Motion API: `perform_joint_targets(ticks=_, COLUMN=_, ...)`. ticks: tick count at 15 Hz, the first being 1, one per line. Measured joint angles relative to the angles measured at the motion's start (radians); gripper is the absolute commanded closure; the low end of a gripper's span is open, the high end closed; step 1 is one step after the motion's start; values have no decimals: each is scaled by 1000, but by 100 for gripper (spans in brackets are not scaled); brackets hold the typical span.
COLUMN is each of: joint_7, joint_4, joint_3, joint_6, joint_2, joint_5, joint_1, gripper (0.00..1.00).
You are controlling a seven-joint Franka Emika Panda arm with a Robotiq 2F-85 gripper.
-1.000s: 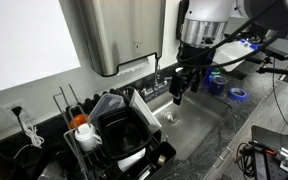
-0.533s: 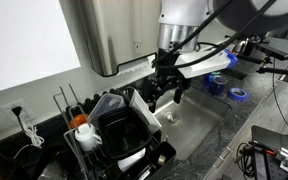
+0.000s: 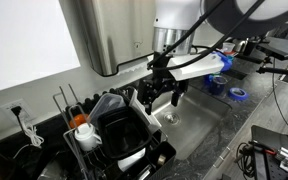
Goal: Pick up the black plate from the dish rack and put it in the sink.
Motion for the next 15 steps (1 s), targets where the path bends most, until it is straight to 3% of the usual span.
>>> perform_joint_targets(ticks=6, joint_7=2, joint_4=-1, joint_3=-18, joint_6=1, joint_2=25, joint_5=0, joint_1=6, gripper=0)
perform_joint_targets(ticks=15, joint_7=51, joint_4=41, joint_3=-37, joint_6=42, joint_2=171, joint_5=0, joint_1=46, gripper=0)
